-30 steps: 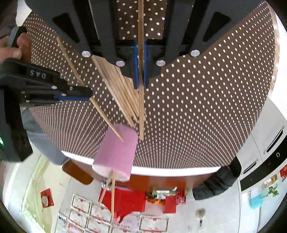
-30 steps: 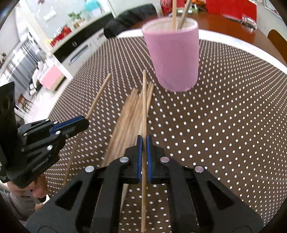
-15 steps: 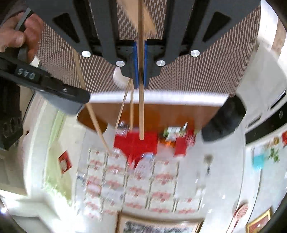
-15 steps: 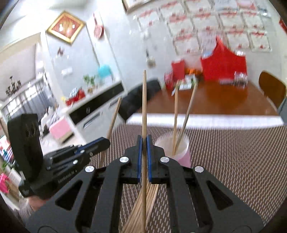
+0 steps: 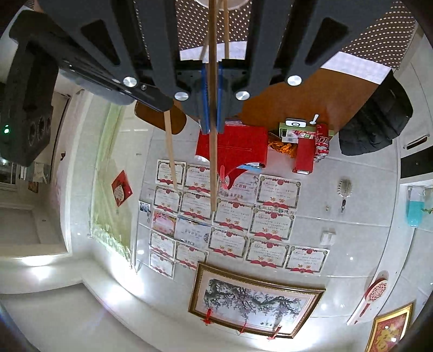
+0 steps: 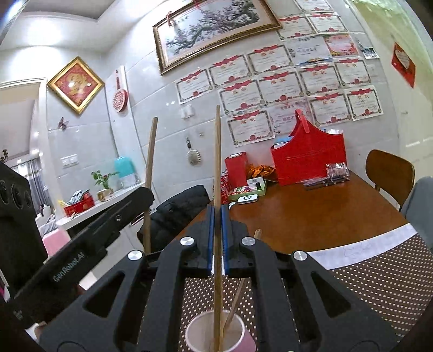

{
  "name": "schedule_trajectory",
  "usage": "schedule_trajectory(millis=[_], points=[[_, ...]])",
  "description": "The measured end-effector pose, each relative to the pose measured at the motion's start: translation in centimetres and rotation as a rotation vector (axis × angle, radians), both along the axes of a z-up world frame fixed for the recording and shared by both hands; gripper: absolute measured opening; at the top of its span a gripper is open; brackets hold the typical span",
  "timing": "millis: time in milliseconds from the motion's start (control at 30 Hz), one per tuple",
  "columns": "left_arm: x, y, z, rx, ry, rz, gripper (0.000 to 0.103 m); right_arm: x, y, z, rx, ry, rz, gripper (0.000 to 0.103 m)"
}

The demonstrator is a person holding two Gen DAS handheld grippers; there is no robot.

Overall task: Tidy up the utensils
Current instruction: 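Lift both chopsticks upright and carry them above the pink cup, then drop the chopsticks into the pink cup by opening both grippers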

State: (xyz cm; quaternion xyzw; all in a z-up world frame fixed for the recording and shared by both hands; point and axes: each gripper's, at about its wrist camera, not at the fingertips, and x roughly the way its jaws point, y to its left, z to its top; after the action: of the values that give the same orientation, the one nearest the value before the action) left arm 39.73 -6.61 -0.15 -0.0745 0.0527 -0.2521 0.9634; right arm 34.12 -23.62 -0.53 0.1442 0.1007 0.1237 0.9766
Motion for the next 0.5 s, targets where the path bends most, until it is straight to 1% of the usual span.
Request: schedule_trajectory(millis=[100,233,300,500], points=[[1.4,-0.3,-1.7,-0.001,-0.009,0.004,0.006,1.2,0.2,-0.9,0.007,-0.006,-0.013,0.006],[2.6,-0.1,-3.8,-0.008,0.011,0.008,0.006,1.7,0.8,-1.9,-0.005,-0.006,-0.026,0.006],[3.0,0.1,-4.9,-0.014,0.02,0.011,0.006,1.8,1.0,-2.6,-0.011,-0.001,-0.03,0.006],[3.2,0.6,-6.8,-0.004,0.046,0.011,0.006,1.8,1.7,-4.9,-0.026,0.041,-0.026,0.006]])
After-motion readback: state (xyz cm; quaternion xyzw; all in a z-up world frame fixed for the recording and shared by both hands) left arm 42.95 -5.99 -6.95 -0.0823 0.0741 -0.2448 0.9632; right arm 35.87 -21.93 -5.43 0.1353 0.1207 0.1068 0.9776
